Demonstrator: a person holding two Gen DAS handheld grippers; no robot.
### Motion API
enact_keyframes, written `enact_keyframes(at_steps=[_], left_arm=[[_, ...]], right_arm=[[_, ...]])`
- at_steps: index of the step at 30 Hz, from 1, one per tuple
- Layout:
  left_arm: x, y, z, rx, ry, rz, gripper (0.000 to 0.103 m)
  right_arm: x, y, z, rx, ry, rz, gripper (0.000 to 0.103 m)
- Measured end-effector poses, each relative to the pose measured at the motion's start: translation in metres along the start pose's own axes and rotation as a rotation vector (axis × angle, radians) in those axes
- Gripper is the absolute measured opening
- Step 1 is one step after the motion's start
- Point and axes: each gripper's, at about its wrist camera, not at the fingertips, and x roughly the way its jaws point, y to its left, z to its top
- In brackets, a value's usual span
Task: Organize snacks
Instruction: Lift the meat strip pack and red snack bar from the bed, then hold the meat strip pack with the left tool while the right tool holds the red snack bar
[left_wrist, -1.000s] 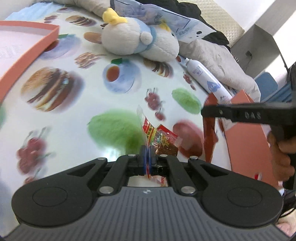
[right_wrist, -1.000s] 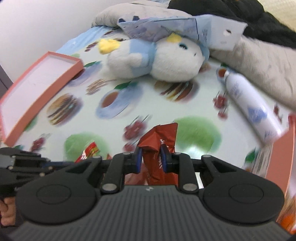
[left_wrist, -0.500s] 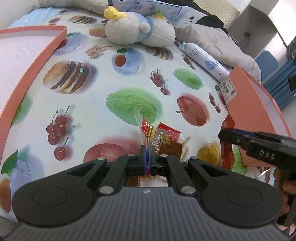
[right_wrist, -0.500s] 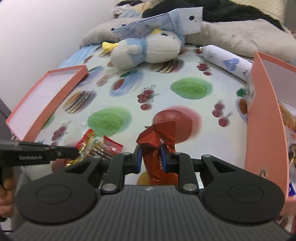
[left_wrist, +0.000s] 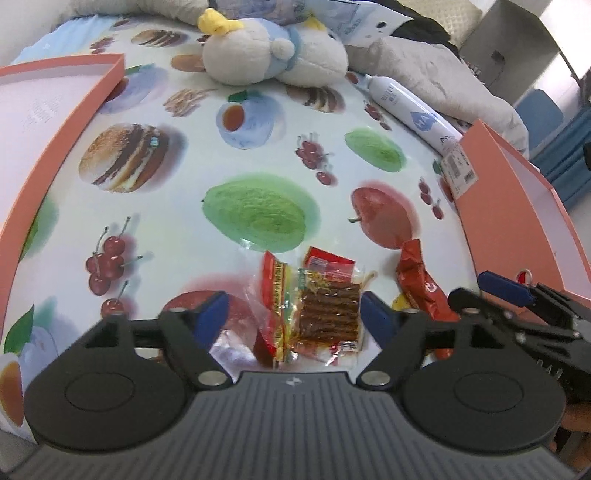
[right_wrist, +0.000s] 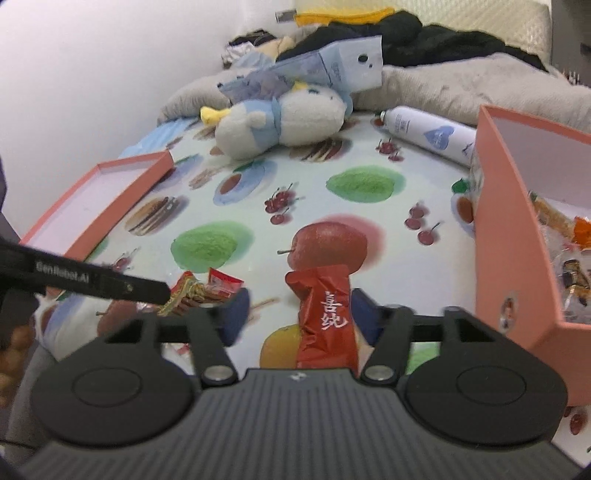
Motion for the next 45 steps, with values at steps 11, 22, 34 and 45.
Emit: enact_keyframes(at_steps=[11,22,34,45], left_arm=[[0.012,-0.022,0.003,0.164,0.033,0.028,0.096],[0.047,-0.047,-0.006,0.295,0.073,0.116,0.099],[0.063,-0.072,-0.021,0.395,0.045,0.198,0.091],[0.058,-0.086,-0.028,0.400,0.021,0.191,0.065]], right_arm=[[0.018,0.013,-0.021,-0.145,0.034,-0.046,0.084],[0.035,-0.001,-0.040,-0.061,0.076,-0.054,0.070],[0.025,-0.010,-0.041,-0.047,0.089,-0.092,0.043],[0.024,-0.018,-0.042,-0.027,0.086,-0.094,0.043]])
